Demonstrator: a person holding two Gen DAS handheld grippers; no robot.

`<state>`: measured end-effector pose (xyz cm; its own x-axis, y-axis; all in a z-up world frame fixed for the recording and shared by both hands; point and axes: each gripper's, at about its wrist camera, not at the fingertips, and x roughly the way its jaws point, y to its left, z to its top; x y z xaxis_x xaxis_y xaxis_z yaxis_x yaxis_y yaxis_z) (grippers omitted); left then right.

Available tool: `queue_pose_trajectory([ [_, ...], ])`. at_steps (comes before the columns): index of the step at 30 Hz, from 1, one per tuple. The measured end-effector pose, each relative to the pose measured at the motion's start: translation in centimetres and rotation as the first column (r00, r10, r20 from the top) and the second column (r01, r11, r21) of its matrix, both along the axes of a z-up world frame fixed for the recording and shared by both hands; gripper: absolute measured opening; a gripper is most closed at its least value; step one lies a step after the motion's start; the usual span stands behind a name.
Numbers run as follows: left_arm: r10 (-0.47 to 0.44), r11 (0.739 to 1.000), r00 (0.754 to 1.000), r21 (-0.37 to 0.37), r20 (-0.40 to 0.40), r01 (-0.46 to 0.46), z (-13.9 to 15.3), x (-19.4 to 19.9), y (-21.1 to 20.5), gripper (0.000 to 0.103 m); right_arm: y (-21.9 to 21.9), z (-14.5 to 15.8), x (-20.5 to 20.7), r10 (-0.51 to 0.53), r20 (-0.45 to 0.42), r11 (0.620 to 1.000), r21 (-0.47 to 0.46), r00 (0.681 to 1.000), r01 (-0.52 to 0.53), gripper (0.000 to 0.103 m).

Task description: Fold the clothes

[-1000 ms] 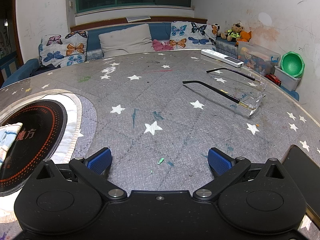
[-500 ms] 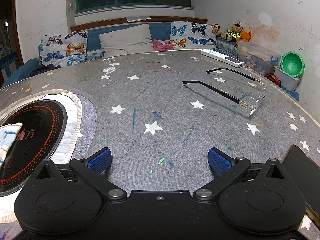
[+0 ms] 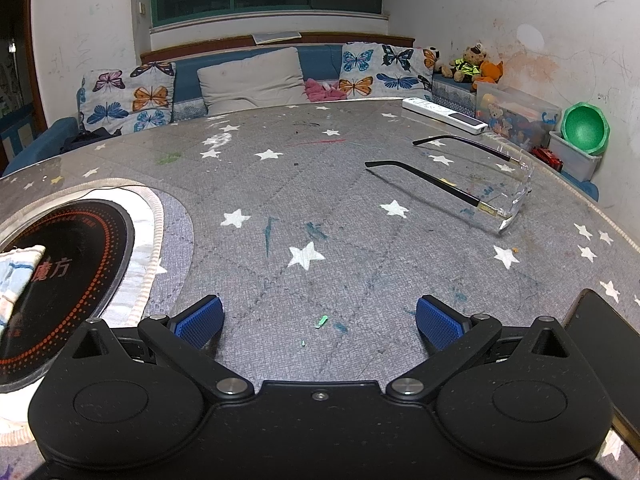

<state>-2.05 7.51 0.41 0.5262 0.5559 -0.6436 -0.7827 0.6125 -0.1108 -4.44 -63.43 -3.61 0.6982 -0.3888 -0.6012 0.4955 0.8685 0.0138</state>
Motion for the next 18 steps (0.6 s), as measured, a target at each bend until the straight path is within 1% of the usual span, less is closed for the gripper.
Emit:
queue_pose_trajectory([
  [18, 0.000, 1.000, 1.000, 0.000, 0.000, 0.000, -0.05, -0.40, 0.18, 0.101, -0.09, -0.04, 0.03, 0.000, 0.001, 1.000, 0.001, 1.000, 0.000, 0.103],
])
